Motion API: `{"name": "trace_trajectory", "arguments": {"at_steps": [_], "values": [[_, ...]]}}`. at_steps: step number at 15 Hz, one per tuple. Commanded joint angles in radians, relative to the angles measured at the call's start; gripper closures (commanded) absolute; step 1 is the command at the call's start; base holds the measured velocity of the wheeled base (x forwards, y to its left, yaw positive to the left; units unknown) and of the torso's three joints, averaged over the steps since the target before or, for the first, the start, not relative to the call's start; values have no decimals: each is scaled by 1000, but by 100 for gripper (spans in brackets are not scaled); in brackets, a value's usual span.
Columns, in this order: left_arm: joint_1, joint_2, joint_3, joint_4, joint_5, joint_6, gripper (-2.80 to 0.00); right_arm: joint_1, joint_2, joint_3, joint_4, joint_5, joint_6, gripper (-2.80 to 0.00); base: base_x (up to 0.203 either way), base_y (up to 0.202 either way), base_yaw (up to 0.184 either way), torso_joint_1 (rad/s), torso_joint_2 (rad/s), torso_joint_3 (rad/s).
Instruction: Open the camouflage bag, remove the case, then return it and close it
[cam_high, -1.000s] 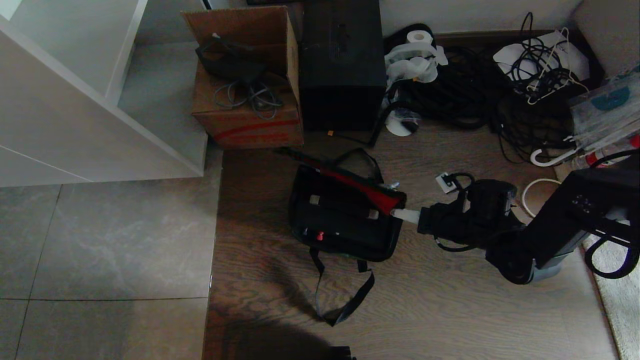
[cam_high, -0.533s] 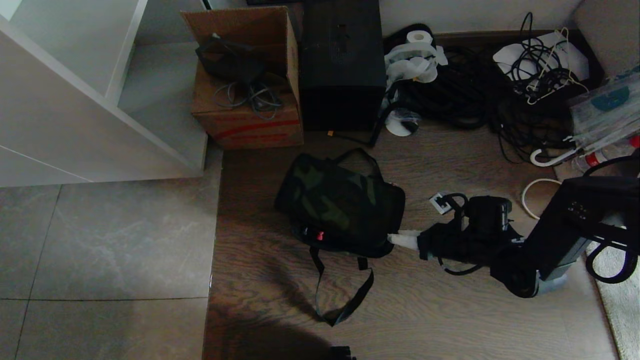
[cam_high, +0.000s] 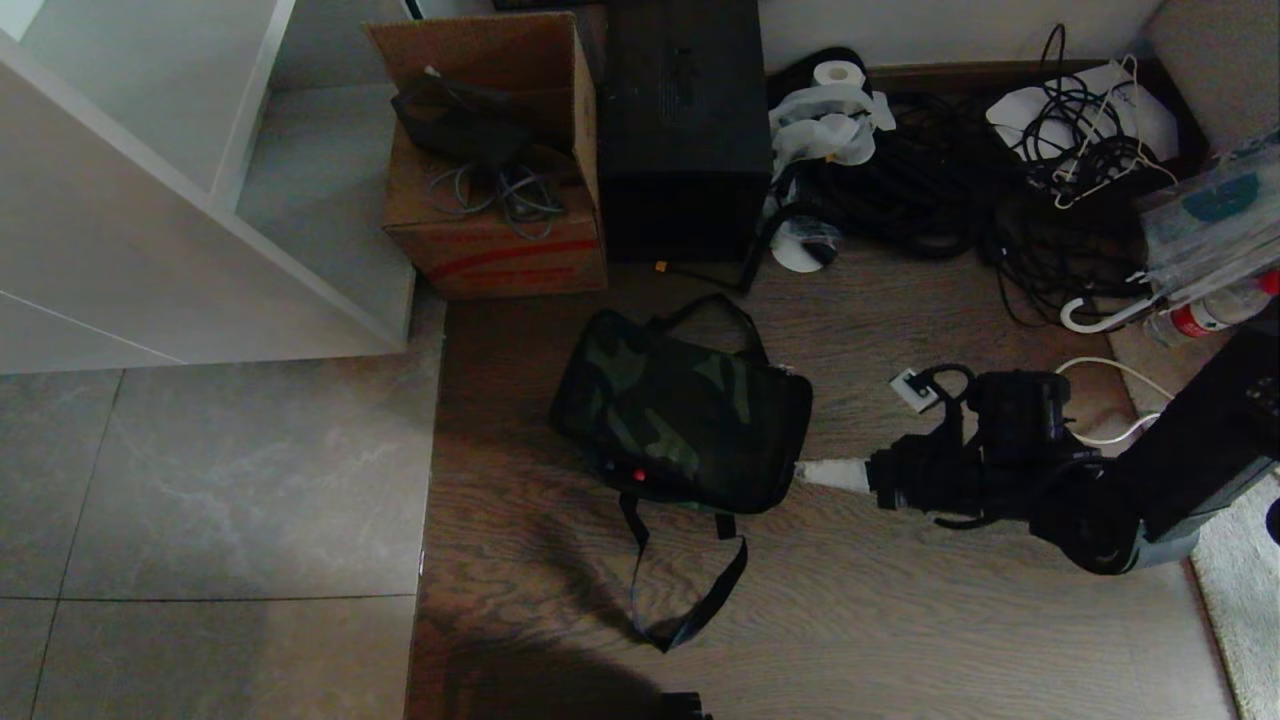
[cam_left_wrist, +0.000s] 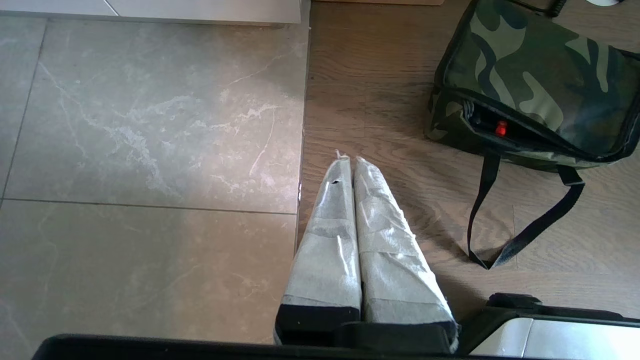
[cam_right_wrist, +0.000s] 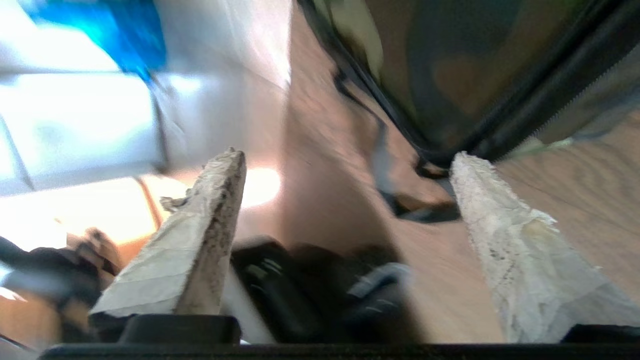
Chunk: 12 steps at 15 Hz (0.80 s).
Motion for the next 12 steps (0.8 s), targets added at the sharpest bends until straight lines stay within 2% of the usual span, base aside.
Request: {"name": "trace_trajectory", "arguments": {"at_steps": [1, 2, 3, 5, 8, 11, 12], "values": [[0, 0, 9, 0, 0, -1, 0, 19, -92, -100, 97, -32, 151, -280, 0, 0, 0, 0, 0, 0], [0, 0, 9, 0, 0, -1, 0, 37, -111, -144, 140, -74, 202, -154, 0, 0, 0, 0, 0, 0], [0, 0, 9, 0, 0, -1, 0, 60, -127, -185, 187, -113, 230, 0, 0, 0, 0, 0, 0, 0], [0, 0, 9, 0, 0, 0, 0, 144, -148, -268, 348, -209, 226, 0, 0, 0, 0, 0, 0, 0], [0, 0, 9, 0, 0, 0, 0, 300, -149, -419, 543, -397, 138, 0, 0, 0, 0, 0, 0, 0], [0, -1, 9, 0, 0, 0, 0, 493, -77, -558, 599, -678, 37, 0, 0, 0, 0, 0, 0, 0], [0, -2, 9, 0, 0, -1, 0, 537, -33, -594, 601, -762, -31, 0, 0, 0, 0, 0, 0, 0]]}}
